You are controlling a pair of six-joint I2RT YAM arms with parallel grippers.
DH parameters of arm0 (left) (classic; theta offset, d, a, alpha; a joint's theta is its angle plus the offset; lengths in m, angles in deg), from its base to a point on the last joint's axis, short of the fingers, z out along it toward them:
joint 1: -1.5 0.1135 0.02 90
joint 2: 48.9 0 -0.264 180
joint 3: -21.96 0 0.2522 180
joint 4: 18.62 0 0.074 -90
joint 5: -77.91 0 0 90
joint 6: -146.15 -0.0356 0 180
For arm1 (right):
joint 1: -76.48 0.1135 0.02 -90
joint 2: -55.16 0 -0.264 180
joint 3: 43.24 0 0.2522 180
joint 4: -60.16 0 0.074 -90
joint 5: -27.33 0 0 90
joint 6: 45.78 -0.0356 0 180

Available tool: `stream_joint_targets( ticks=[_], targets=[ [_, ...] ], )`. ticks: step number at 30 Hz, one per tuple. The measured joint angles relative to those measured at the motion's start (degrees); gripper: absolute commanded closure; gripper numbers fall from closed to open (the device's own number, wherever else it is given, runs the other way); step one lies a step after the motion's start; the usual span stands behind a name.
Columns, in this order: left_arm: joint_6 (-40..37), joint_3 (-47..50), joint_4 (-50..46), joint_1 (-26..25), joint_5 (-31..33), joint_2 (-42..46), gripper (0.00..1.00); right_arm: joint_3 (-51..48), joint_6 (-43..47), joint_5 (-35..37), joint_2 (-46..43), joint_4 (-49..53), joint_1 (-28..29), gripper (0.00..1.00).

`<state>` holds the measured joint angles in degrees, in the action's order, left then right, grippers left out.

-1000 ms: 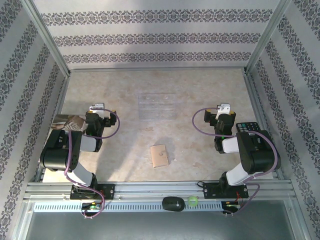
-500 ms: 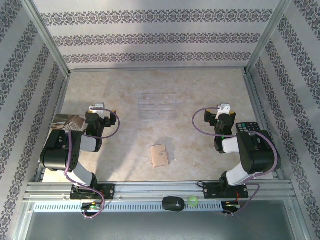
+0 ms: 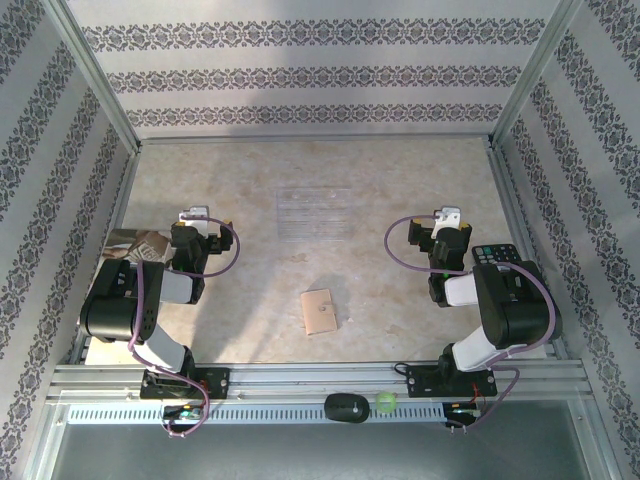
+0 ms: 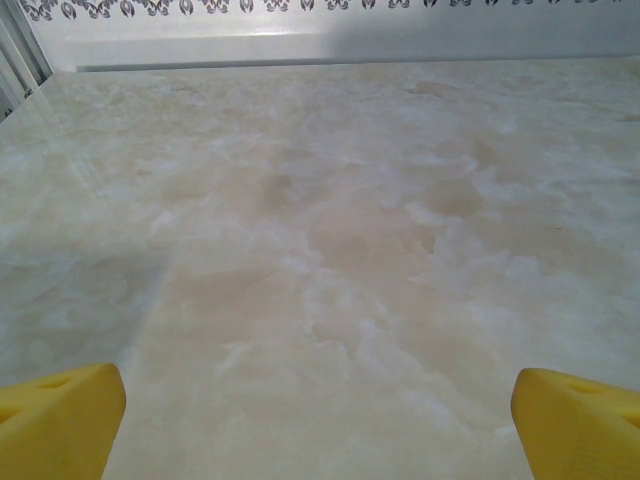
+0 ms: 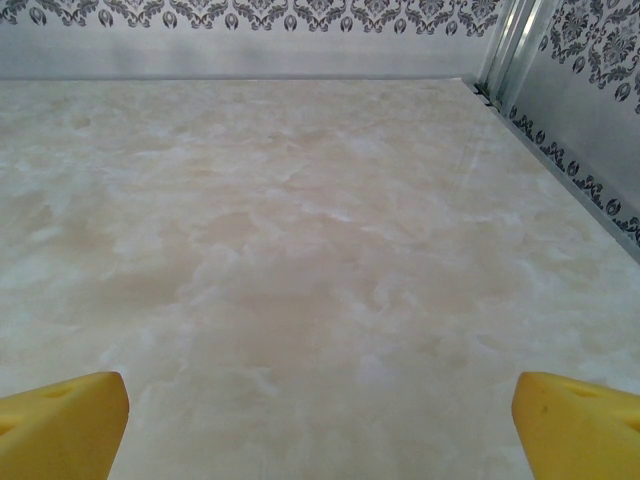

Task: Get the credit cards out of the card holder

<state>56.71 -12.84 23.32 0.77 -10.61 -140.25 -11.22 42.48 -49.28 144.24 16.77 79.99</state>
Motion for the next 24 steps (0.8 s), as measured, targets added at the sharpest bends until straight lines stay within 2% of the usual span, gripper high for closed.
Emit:
stream_joint_targets(
  ticks=[16,20,24],
  targets=[
    [0.0,0.07,-1.2,-0.11,0.72,1.18,0.01,0.0,-0.72,-0.9,-0.59,0.57,-1.18,0.02],
    [0.94,-0.33,-10.71,-0.94,3.58,13.09,0.01,0.13,-1.14,-0.81,-6.69,5.33,-1.11,0.02],
    [5.97,-2.43,-16.37,-1.09,6.97,23.93,0.01,5.11,-4.2,3.76,-14.88,17.57,-0.68,0.02]
  ],
)
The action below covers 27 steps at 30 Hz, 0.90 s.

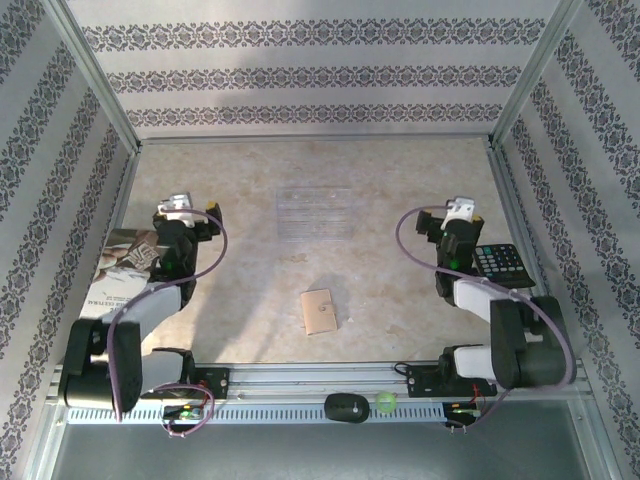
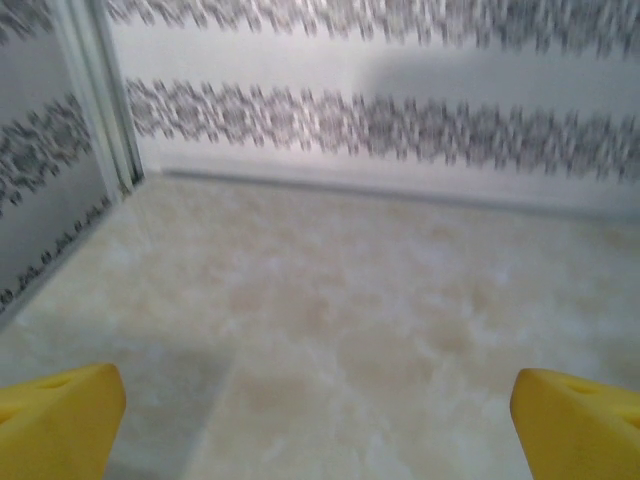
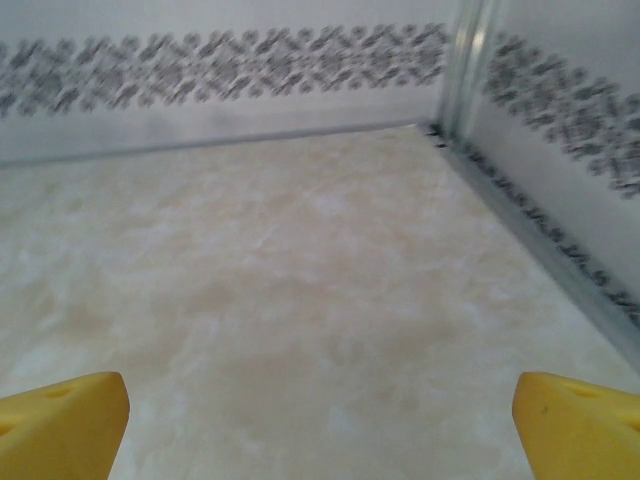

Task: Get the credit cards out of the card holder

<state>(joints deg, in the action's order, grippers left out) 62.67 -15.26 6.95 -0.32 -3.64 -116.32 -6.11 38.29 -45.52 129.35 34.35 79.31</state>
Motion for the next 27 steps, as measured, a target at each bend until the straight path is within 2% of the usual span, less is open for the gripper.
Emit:
stream_joint_targets(
  ticks=[2,5,7,10,12,16,18,23,27],
  targets=[
    [3.17,0.11,0.0,0.0,1.99,3.13,0.01,4.24,-2.32,4.26,-1.57,5.95,0.9,0.02],
    [13.0,0.94,-1.25,0.02,7.17,7.23,0.01,10.64,-10.43,7.26,-1.68,15.8,1.49,0.02],
    [22.84,2.4,-3.63,0.09,10.05,11.15,0.01,13.86,-18.97,6.08,-1.79,23.71,0.57,0.02],
    [36.54,5.97,-7.5,2.1,10.8,18.43,0.01,14.21,-28.35,-2.03,-1.64,27.93,-3.15,0.02],
    [42.71,7.54,-8.31,4.92,7.74,20.22,0.01,13.09,-32.76,-6.78,-0.81,28.24,-4.22,0.02],
    [46.38,6.91,-7.69,7.17,-1.9,16.61,0.01,12.57,-36.04,-13.86,0.7,30.49,-1.7,0.02],
    [47.95,6.82,-5.4,7.19,-6.97,14.34,0.01,13.2,-36.17,-16.83,0.76,33.2,1.33,0.02],
    [53.44,6.99,-2.51,7.19,-13.94,13.49,0.0,14.1,-35.87,-21.24,0.76,36.06,10.67,0.03],
    [53.11,2.36,-5.27,6.75,-23.63,10.34,0.13,15.98,-34.25,-24.46,2.93,39.82,17.57,0.1]
  ],
)
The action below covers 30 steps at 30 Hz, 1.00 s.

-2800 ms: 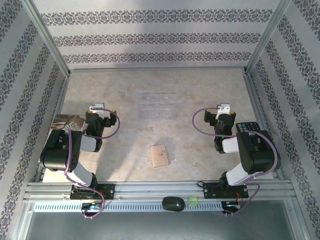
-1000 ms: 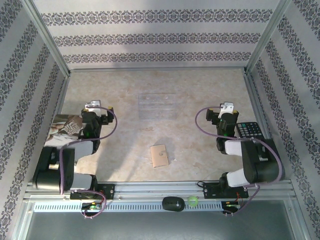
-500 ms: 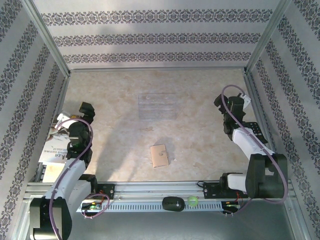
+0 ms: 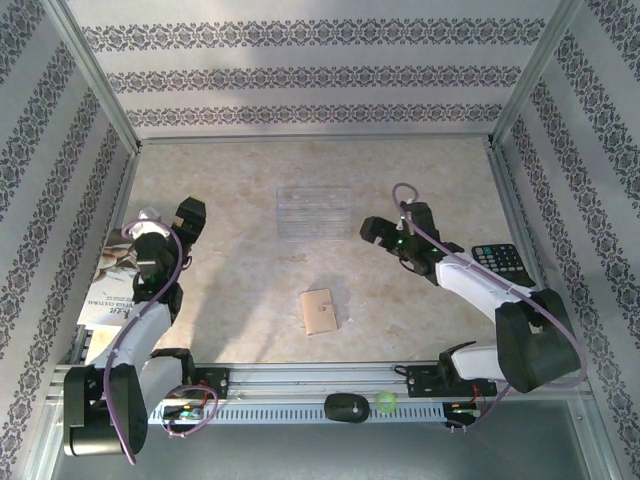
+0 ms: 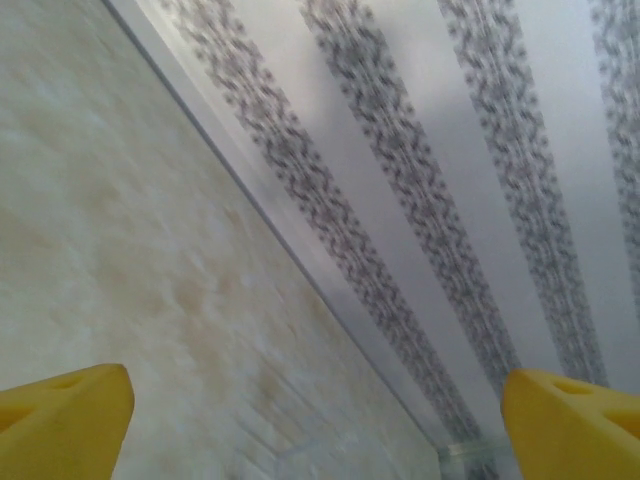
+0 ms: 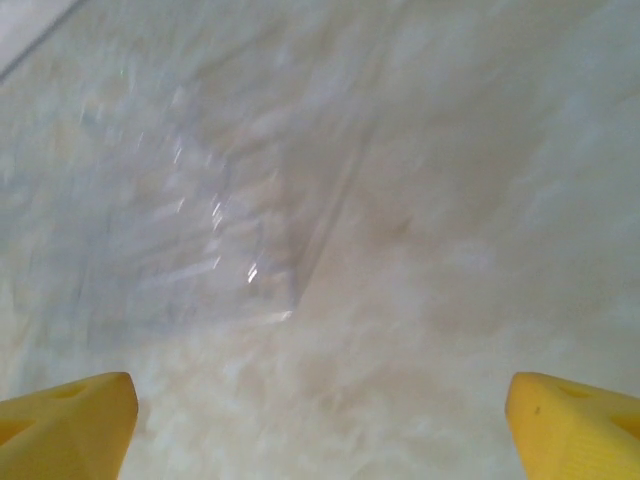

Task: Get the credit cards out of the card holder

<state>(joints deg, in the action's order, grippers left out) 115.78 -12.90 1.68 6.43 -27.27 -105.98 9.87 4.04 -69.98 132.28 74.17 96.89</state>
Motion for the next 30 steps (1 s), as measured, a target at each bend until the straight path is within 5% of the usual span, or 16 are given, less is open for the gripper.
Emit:
stream_joint_targets(
  ticks=[7,18,30],
  targets=[
    [-4.96,-6.58,-8.66,-13.49,-8.48,-5.55,0.17,2.08,1.55,-2.23,2.82,5.64,11.76,0.18],
    [-10.19,-6.29,-21.33,-33.73,-10.34,-8.28,0.29,-0.48,0.59,-3.21,3.28,9.42,21.99,0.35],
    [-10.1,1.99,-23.37,-38.23,-11.41,-6.95,0.38,-3.04,1.09,-7.85,6.34,4.9,26.27,0.4]
  ],
)
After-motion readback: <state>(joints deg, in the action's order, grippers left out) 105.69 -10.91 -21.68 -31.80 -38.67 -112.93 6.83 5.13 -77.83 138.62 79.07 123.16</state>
